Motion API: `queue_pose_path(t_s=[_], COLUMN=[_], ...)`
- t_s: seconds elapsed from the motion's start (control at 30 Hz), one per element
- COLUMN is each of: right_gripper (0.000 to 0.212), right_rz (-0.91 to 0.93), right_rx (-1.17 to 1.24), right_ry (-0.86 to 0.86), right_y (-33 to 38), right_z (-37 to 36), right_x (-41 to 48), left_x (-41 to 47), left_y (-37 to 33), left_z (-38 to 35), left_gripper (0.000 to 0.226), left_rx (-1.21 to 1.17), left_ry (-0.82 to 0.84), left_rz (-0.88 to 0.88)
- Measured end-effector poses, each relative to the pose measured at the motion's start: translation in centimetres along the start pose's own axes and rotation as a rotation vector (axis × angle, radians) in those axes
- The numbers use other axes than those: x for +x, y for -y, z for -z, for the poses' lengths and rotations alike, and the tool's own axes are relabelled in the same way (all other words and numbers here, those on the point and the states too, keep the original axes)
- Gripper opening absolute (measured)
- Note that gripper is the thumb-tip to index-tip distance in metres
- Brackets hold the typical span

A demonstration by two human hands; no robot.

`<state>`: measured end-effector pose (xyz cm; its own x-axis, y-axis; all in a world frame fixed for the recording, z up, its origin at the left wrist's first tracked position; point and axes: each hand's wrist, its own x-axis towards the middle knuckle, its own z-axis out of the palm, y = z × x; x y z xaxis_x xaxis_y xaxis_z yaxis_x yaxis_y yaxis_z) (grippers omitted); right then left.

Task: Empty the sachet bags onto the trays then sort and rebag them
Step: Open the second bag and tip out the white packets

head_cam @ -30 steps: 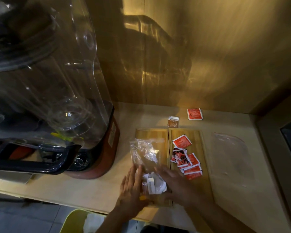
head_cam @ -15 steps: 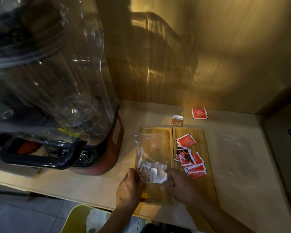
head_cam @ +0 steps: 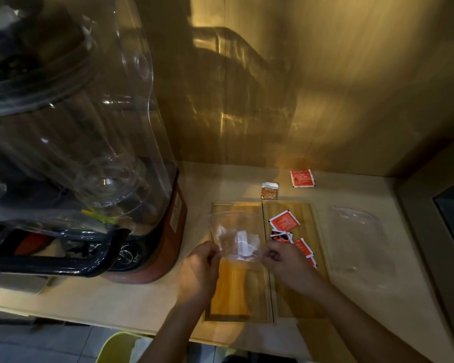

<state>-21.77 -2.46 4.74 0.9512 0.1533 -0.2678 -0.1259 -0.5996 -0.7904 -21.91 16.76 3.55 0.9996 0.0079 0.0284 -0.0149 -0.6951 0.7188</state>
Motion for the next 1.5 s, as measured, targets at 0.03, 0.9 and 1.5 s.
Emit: queue_pose_path(t_s=[0.03, 0.9, 1.5], right_gripper=[0.033, 0.022, 0.017], right_rz=[-0.008, -0.029, -0.029], right_rx=[-0.019, 0.425, 0.489], right_ry=[0.022, -0.133, -0.450], right_y=[-0.2, 4.1, 7.8], right_z=[-0.1, 1.5, 2.7], right_x=[0.1, -0.7, 1.3], left_x=[-0.1, 0.4, 4.6], left_y=[0.3, -2.5, -6.7], left_z=[-0.1, 3.7, 5.7], left_gripper=[0.005, 0.010, 0.020], left_rx=[0.019, -0.266, -0.327], left_ry=[0.031, 0.070, 0.021], left_rz=[0.017, 0.019, -0.050])
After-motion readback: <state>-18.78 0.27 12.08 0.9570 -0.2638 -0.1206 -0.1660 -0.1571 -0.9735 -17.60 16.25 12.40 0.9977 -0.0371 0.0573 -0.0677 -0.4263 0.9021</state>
